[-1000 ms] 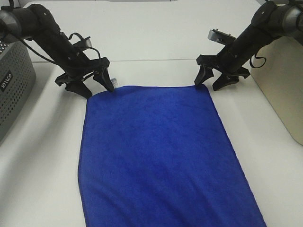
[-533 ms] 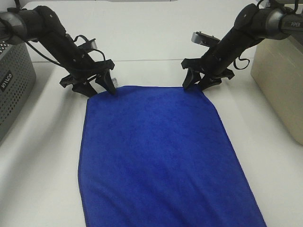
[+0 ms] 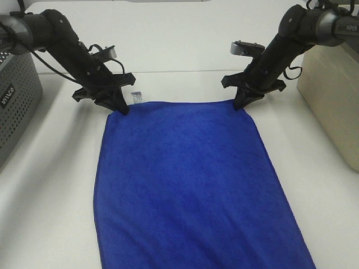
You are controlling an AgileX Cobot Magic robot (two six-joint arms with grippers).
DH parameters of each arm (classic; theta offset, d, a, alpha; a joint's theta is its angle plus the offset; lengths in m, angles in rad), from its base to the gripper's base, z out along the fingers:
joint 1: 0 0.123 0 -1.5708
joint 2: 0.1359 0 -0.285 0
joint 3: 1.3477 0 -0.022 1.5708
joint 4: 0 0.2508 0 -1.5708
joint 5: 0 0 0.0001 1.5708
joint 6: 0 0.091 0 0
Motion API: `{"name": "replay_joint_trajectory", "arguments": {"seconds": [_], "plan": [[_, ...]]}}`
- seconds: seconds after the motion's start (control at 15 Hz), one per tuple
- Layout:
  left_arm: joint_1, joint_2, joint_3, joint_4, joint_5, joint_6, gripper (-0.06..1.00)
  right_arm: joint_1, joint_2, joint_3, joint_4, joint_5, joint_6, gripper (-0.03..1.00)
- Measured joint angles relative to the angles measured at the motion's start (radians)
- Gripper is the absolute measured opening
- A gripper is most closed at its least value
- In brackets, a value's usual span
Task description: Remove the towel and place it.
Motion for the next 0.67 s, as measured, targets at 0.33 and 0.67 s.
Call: {"name": "replay_joint_trajectory", "arguments": {"seconds": [0.33,0.67], "plan": [[-0.003,0.002,-0.130,0.074,-0.036,0.026,0.00,0.000,-0.016,-0.040,-0.018,-0.099,-0.003,0.02],[-0.013,0.002,-0.162,0.107,-0.173,0.075,0.00,0.000,-0.024,-0.094,-0.019,-0.267,-0.054,0.02]]}}
